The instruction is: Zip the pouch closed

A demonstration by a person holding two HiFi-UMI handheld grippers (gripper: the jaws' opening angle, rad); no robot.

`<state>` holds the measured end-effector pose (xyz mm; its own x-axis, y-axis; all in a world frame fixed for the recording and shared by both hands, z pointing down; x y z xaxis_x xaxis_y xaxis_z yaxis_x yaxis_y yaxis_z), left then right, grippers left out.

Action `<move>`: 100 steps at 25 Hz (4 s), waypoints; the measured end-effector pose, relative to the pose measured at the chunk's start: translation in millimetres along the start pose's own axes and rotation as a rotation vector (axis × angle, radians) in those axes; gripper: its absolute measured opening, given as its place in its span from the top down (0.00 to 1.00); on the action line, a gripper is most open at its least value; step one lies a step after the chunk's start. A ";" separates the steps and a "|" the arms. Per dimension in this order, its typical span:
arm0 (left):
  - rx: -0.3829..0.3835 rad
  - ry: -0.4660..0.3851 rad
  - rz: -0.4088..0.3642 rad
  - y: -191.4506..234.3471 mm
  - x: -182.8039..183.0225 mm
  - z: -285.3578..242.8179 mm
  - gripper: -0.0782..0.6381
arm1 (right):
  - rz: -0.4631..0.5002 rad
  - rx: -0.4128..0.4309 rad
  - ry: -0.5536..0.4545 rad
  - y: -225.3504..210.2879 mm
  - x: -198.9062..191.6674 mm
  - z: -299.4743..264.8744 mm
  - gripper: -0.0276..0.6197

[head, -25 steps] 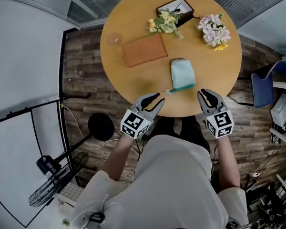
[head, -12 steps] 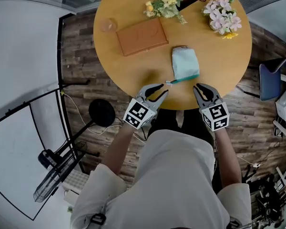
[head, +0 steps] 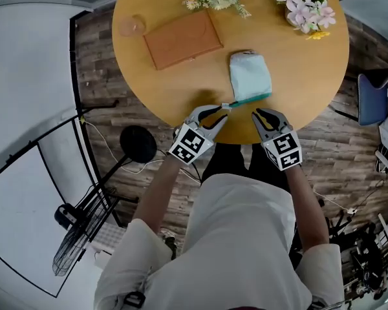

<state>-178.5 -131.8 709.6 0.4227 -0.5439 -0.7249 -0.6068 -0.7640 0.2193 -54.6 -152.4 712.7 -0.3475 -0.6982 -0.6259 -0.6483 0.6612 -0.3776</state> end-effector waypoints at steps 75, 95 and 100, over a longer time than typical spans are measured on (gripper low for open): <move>-0.150 0.255 -0.077 12.6 -28.0 -41.5 0.87 | -0.026 0.033 0.127 -15.8 -44.6 -54.8 0.95; 0.007 0.234 0.052 4.0 0.9 -17.6 0.86 | -0.019 0.016 0.132 -72.3 -38.4 -0.9 0.95; 0.040 0.238 0.071 4.1 2.3 -14.0 0.86 | -0.004 0.032 0.161 -85.6 -40.9 5.8 0.95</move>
<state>-170.6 -141.1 717.9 0.5215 -0.6659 -0.5335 -0.6649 -0.7090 0.2350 19.1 -178.9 766.7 -0.4509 -0.7343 -0.5075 -0.6287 0.6648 -0.4034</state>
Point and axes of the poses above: the fingertips, and each gripper's own axes: z backward along the fingers, y to its left, x out of its top, the point moved 3 cm from there along z, backward along the fingers, and after that the axes turned 5 degrees about -z, right-handed, at the moved point
